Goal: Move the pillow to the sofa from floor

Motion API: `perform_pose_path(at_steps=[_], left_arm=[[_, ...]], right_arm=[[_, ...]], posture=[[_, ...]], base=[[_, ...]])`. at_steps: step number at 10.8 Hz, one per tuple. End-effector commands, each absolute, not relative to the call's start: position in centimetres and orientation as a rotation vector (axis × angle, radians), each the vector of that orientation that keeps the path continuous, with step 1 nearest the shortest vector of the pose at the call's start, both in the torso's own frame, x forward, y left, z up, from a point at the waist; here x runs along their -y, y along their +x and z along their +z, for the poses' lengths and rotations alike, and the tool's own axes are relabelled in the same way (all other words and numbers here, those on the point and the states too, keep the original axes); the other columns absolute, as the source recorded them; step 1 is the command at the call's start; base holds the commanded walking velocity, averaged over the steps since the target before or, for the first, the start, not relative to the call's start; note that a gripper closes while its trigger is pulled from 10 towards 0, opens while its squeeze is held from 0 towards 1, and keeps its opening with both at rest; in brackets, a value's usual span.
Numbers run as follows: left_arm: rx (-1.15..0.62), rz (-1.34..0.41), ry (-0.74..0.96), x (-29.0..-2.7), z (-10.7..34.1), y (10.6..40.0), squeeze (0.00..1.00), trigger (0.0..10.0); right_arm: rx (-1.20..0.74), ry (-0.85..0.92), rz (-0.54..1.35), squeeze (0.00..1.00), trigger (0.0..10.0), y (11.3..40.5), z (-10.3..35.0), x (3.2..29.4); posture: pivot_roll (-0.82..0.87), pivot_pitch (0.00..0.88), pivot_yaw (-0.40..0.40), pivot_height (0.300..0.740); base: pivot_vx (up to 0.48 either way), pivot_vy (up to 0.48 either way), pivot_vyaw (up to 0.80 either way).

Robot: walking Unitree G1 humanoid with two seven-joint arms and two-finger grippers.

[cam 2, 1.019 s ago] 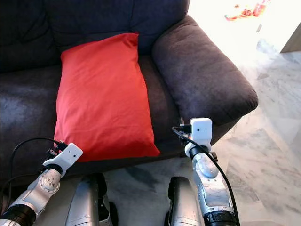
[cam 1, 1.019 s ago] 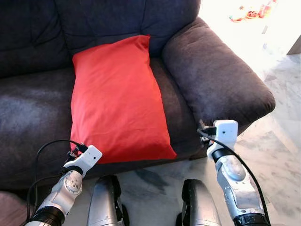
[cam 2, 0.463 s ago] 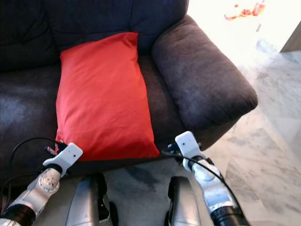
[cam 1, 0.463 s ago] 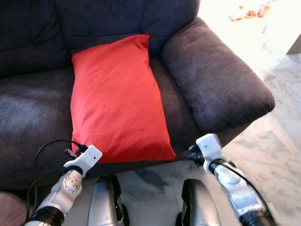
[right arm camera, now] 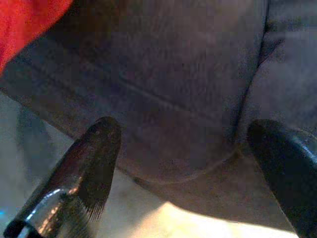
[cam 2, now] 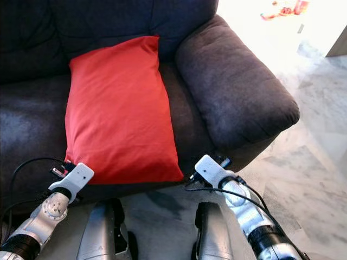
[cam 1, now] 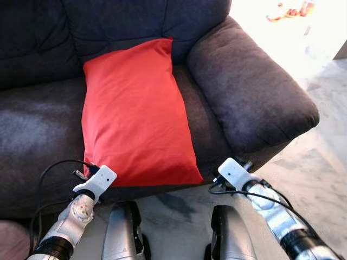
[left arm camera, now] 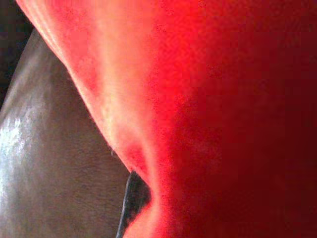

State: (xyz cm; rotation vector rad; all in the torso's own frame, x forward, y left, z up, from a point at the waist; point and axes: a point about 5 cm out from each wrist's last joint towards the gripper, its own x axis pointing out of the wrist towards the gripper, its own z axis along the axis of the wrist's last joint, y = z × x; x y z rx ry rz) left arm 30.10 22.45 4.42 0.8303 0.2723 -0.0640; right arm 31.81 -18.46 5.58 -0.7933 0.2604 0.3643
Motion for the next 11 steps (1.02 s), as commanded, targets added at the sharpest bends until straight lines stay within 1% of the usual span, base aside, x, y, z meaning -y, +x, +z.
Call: perform_pose_path(at_steps=[1,2,3,4,5,6,7,8,11], left_arm=[[-0.276,-0.067,0.839,-23.0,4.6,30.1,0.00,0.0],[-0.274,-0.067,0.840,-23.1,4.7,30.1,0.00,0.0],[-0.263,-0.071,0.836,-23.2,5.0,30.3,0.00,0.0],[-0.255,-0.046,0.819,-23.3,5.4,30.6,0.00,1.3],[-0.240,-0.036,0.806,-23.1,5.7,30.8,0.00,10.0],[-0.229,-0.035,0.800,-23.0,5.8,30.9,0.00,10.0],[-0.225,-0.030,0.796,-22.9,5.9,30.9,0.00,10.0],[-0.228,-0.017,0.788,-23.1,5.9,30.8,0.00,10.0],[-0.229,-0.009,0.773,-23.0,5.9,30.7,0.00,10.0]], right_arm=[[-0.250,-0.896,0.404,0.00,10.0,31.8,5.1,17.9],[-0.269,-0.906,0.409,0.00,10.0,31.9,4.7,17.6],[-0.314,-0.854,0.384,0.00,10.0,32.3,4.3,16.9],[-0.316,-0.818,0.372,0.00,10.0,32.8,4.4,16.3],[-0.310,-0.785,0.358,0.00,10.0,33.2,4.6,15.9],[-0.296,-0.779,0.322,0.00,10.0,33.9,5.3,15.7],[-0.285,-0.731,0.276,0.00,10.0,34.7,6.1,15.7],[-0.283,-0.655,0.274,0.00,10.0,35.2,6.7,15.5],[-0.311,-0.606,0.285,0.00,10.0,35.3,6.5,14.7]], posture=[[0.04,0.153,0.082,0.547],[0.04,0.152,0.089,0.547],[0.04,0.142,0.096,0.547],[0.05,0.139,0.097,0.547],[0.05,0.139,0.094,0.547],[0.06,0.143,0.090,0.547],[0.07,0.148,0.080,0.547],[0.07,0.153,0.073,0.547],[0.07,0.156,0.061,0.547]], base=[[0.000,0.000,0.00],[0.000,0.000,0.00],[0.000,0.000,0.00],[0.000,0.000,0.00],[0.000,0.000,0.00],[0.000,0.000,0.00],[0.000,0.000,0.00],[0.000,0.000,0.00],[0.000,0.000,0.00]])
